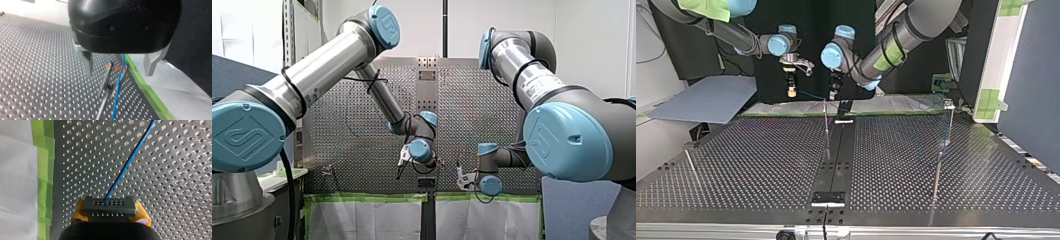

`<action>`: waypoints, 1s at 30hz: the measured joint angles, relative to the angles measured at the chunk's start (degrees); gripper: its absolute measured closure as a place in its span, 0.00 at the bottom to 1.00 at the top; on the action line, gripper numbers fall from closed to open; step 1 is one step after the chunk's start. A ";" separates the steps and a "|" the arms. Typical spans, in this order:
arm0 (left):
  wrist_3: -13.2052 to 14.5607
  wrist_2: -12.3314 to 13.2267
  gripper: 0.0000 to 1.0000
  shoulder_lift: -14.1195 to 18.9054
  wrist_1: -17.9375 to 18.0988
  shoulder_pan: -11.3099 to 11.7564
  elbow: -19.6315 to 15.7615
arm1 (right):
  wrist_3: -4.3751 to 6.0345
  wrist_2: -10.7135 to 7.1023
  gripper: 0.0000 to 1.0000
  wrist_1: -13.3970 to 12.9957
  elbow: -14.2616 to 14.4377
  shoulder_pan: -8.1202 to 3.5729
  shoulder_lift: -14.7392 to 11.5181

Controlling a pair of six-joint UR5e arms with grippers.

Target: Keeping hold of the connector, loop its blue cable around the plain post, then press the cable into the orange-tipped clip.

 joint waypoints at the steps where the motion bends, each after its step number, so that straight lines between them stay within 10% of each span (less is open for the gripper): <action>1: 0.01 -0.04 0.00 0.06 -0.06 -0.29 0.00 | -0.01 0.00 1.00 0.02 0.00 0.00 0.00; 30: -1.90 -0.23 0.00 0.13 -0.61 -1.49 -0.02 | -0.04 0.00 1.00 0.66 0.00 0.00 0.00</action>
